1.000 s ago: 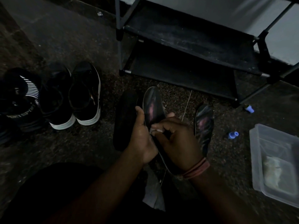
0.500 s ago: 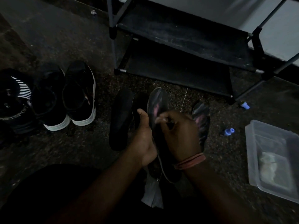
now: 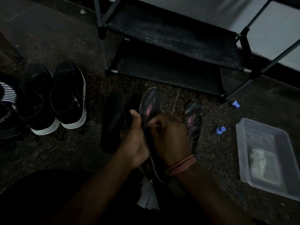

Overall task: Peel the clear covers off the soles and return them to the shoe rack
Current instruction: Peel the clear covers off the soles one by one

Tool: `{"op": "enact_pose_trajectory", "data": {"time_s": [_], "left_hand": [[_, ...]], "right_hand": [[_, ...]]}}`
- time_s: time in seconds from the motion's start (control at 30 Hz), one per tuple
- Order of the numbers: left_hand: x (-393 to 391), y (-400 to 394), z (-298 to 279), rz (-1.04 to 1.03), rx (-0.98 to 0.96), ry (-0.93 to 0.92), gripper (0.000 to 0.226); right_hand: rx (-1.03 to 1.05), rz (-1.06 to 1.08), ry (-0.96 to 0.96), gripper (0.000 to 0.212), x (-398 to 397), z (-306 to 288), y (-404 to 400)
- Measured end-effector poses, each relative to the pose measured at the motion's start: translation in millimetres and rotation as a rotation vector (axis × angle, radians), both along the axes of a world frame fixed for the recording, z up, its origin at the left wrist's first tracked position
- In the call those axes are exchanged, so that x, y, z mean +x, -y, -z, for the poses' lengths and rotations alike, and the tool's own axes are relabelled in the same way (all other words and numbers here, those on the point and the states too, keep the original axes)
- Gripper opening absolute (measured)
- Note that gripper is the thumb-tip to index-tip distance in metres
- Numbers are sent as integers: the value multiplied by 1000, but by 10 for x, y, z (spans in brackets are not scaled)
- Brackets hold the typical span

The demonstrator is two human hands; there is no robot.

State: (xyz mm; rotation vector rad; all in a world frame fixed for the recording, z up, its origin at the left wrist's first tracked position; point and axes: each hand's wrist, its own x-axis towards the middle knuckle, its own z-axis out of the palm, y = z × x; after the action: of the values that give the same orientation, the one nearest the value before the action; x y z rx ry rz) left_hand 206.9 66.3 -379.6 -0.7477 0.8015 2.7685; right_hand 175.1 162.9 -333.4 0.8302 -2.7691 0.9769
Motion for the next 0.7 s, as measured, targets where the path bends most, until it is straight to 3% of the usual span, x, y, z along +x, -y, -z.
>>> {"op": "enact_pose_trajectory", "data": {"time_s": [0.1, 0.27, 0.4, 0.57, 0.7], "left_hand": [[1, 48, 9, -24, 45, -10, 96], [16, -30, 14, 14, -28, 10, 90], [15, 43, 11, -38, 34, 5, 94], [24, -40, 1, 49, -61, 33, 88], [29, 25, -3, -21, -43, 57, 86]], "right_hand": [[-58, -79, 45, 16, 15, -13, 48], [9, 60, -95, 16, -109, 18, -75], [-86, -73, 69, 17, 49, -24, 66], [-79, 101, 22, 19, -259, 108, -204], [-91, -67, 93, 15, 42, 47, 29]]}}
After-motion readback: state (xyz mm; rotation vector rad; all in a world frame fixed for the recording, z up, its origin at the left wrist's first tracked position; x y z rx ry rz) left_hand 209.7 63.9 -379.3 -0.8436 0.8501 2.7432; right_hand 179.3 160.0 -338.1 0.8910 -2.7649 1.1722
